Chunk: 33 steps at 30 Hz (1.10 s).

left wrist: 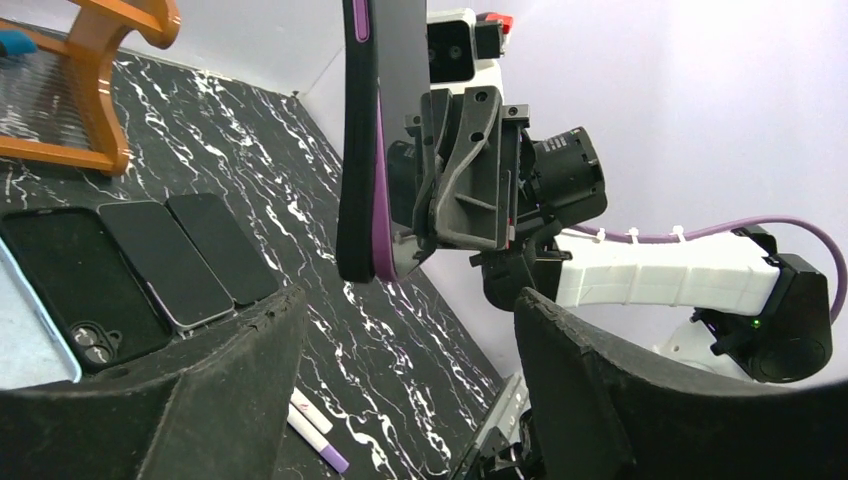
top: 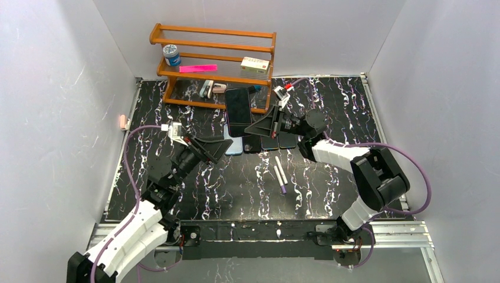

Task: Take the phone out of the phone case
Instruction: Remove the phone case from the phone.

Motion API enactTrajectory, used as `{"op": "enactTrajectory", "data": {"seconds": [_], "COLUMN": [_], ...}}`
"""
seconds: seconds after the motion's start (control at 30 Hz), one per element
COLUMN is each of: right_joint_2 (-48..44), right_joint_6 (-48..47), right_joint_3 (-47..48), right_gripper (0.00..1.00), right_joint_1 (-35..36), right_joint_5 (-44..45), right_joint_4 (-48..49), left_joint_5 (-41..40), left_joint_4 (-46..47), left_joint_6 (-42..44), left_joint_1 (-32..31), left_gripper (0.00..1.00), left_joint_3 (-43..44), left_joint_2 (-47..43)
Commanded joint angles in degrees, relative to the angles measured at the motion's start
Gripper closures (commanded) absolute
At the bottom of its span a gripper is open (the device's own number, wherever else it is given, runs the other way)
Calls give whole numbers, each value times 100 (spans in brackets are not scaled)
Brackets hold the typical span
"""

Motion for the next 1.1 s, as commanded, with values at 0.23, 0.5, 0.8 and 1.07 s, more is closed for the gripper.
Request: {"op": "enactTrajectory", "data": {"seconds": [0.23, 0.5, 0.8, 1.07], "right_joint_2": [-446, -447, -391, -376], "right_joint_6": [190, 307, 440, 610], "right_joint_3": [-6, -12, -58, -181], "right_gripper": [99, 99, 99, 99], "right_joint_1": [-59, -64, -55, -56], "right_joint_5": [199, 172, 142, 3], "right_joint_4": [906, 1005, 1166, 1313], "left_joint_5": [-219, -118, -140, -284], "left_joint_4": [-461, 85, 672, 1078], "left_joint_6": [219, -110, -401, -617], "left_joint_1": [-15, -15, -15, -15], "left_gripper": [26, 26, 27, 29], "left_joint_3": [-64, -35, 11, 11], "left_joint_2": [13, 668, 1036, 1199]}}
